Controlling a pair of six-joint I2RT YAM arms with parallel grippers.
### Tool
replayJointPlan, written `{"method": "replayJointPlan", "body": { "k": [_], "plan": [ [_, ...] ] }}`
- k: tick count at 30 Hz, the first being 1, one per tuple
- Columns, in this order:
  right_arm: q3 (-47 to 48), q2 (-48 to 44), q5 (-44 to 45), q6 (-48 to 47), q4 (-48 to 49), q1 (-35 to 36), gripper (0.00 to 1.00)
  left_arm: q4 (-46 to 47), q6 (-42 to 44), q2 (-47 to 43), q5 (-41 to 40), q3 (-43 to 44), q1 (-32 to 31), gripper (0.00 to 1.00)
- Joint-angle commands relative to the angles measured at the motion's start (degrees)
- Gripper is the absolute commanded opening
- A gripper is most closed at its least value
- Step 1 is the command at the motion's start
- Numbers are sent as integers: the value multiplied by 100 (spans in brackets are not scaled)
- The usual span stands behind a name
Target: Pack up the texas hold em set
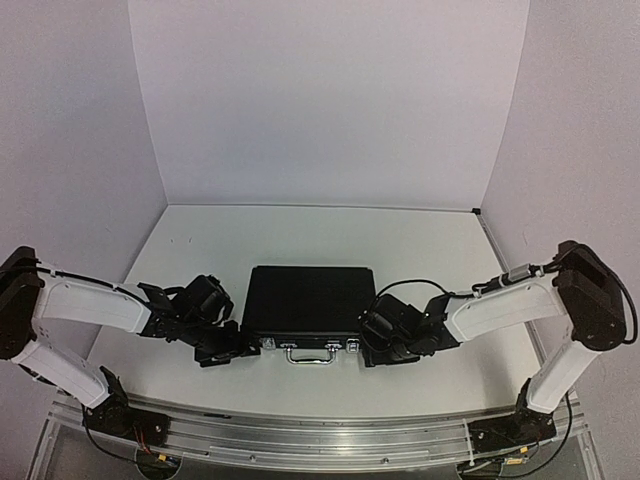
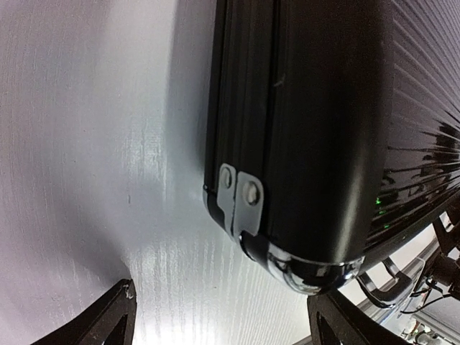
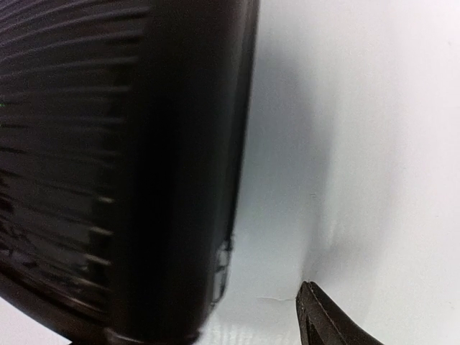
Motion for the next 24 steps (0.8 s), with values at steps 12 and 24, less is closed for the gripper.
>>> {"method": "replayJointPlan", "body": {
  "k": [12, 24],
  "plan": [
    [-297, -1798, -17, -79, -67, -101, 69, -568, -629, -1223, -784, 109, -107, 82],
    [-266, -1815, -57, -167, -75, -104, 69, 135, -543, -524, -409, 232, -106, 84]
  ]
}}
